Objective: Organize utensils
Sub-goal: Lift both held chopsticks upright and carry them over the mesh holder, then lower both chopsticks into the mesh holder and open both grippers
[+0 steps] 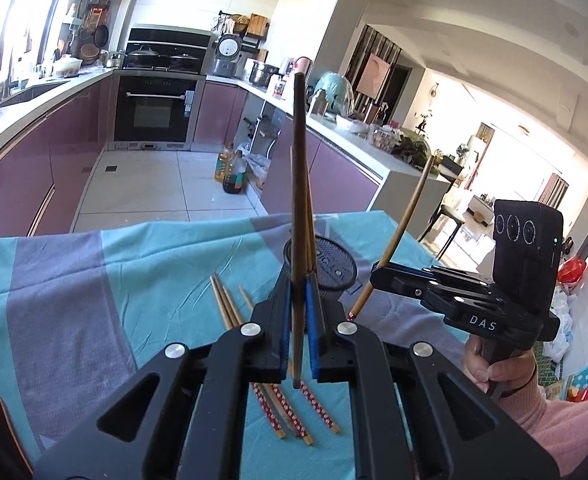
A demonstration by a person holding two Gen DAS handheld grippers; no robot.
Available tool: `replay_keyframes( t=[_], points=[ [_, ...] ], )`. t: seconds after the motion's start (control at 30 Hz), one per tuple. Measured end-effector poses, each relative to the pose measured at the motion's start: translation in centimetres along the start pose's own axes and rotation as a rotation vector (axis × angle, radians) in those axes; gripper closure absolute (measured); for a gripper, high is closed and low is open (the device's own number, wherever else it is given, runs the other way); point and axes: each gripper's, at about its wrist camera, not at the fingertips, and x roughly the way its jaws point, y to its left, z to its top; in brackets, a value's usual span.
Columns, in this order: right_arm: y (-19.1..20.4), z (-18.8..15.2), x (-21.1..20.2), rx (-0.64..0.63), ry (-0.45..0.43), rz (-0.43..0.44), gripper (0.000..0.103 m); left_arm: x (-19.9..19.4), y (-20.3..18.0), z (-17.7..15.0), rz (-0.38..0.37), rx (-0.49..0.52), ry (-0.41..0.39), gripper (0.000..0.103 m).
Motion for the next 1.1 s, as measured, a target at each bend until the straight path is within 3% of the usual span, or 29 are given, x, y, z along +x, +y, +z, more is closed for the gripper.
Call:
replay_keyframes(
  t=[0.37,0.7,1.1],
  points=[
    [-1.4,4.3,-1.7,-0.043,-0.093,-0.055,0.097,1.1,-1.7,4.4,-0.009,0.033,-0.073,0.095],
    [-2.1,5.9,-1.9,-0.062,-0.131,-0.104,0.097,1.5,-4.3,7.5,-0.008,0.09,-0.145,0.095],
    [-3.5,5.2,0.8,-0.072,-0.055,-0.177,0.097,6.3,-5.2,7.0,0.066,0.146,-0.03,0.095]
  ],
)
